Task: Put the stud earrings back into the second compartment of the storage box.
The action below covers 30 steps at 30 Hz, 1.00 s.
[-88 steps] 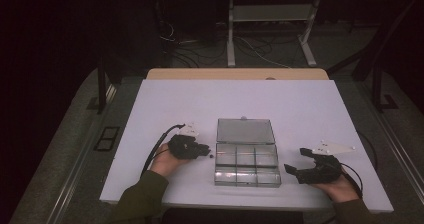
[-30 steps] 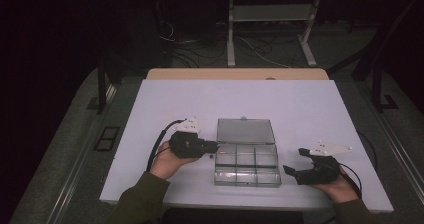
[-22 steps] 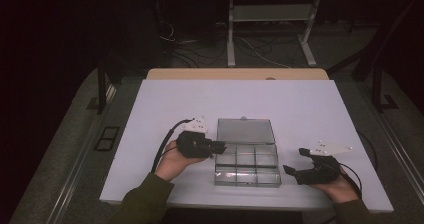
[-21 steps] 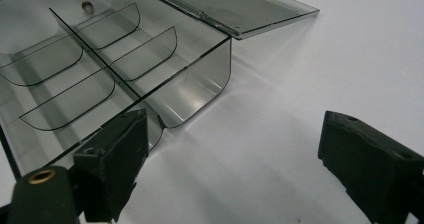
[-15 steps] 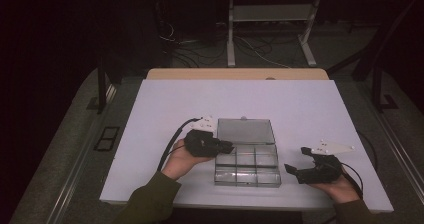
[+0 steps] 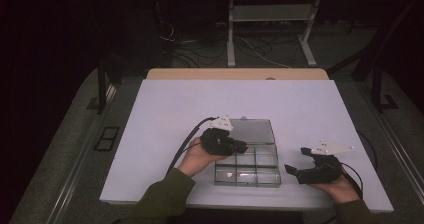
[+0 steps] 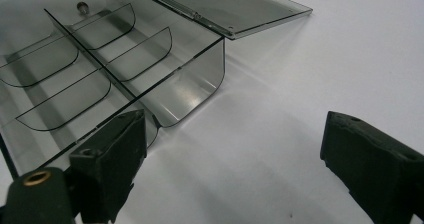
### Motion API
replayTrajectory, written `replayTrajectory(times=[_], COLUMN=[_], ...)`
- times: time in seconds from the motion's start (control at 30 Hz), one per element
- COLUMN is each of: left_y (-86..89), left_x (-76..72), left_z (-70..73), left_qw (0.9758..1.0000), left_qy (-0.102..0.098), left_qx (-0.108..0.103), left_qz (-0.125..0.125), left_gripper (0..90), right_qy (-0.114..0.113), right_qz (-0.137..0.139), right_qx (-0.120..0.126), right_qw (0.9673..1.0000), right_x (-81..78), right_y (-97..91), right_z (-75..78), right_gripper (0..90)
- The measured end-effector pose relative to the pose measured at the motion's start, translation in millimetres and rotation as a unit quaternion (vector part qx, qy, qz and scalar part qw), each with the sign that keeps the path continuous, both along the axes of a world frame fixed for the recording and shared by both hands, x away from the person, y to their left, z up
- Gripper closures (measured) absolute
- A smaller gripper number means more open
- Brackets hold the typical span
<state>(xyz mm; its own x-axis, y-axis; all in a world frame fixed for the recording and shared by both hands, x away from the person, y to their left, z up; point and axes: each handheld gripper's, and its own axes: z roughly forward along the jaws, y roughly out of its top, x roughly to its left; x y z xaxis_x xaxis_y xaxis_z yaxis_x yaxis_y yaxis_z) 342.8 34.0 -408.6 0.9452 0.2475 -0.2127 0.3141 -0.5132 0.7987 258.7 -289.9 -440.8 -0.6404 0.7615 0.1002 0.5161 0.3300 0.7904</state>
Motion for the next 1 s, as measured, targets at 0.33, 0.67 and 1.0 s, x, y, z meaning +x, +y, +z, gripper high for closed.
replayTrajectory(times=[0.33, 0.67, 1.0], left_y=[-10.4, -2.5, 25.9], left_x=[0.6, 1.4, 1.3], left_z=[-13.2, -9.1, 4.7], left_qw=[0.9996, 0.9999, 0.9993], left_qy=[0.004, 0.007, -0.002], left_qx=[0.024, 0.012, 0.001], left_qz=[-0.010, 0.005, 0.038], left_gripper=[75.4, 65.3, 55.9], right_qy=[0.000, 0.000, 0.000], right_qz=[0.003, 0.005, 0.005], right_qx=[0.000, 0.000, 0.001], right_qw=[1.0000, 1.0000, 1.0000], right_x=[-0.1, -0.3, -0.7], right_y=[0.1, 0.2, 0.3], right_z=[-0.1, 0.0, 0.3], right_gripper=[10.8, 10.8, 10.8])
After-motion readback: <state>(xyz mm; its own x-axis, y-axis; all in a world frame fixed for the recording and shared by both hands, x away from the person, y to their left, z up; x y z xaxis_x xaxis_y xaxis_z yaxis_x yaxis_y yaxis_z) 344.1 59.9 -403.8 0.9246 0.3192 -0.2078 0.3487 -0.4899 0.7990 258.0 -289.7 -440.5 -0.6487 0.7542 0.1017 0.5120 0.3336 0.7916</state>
